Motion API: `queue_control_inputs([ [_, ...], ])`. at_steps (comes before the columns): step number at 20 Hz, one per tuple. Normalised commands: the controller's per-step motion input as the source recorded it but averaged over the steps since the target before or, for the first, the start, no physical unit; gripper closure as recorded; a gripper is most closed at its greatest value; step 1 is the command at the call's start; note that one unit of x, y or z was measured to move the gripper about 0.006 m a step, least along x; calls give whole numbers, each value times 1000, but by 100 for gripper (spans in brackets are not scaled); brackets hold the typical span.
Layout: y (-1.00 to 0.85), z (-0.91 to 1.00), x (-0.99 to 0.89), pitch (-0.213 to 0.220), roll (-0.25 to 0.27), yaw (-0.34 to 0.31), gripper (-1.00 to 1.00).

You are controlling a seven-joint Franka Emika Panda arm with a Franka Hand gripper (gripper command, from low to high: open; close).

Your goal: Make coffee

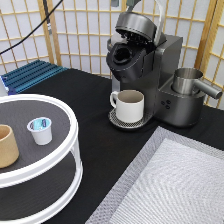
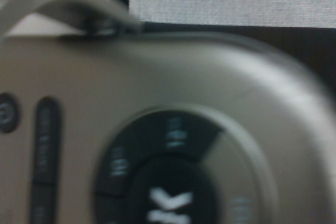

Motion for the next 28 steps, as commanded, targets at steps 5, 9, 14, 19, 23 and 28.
queue_control_inputs([
  [5, -1000, 126, 0, -67, 68, 0, -100],
  [9, -1000, -61, 0, -86, 83, 0, -100],
  [14, -981, -458, -6, -95, 159, 0, -100],
  [19, -958, -621, -51, -75, 189, 0, -100],
  [23, -952, -660, -118, -52, 191, 0, -100],
  [28, -894, -577, -335, -41, 171, 0, -100],
])
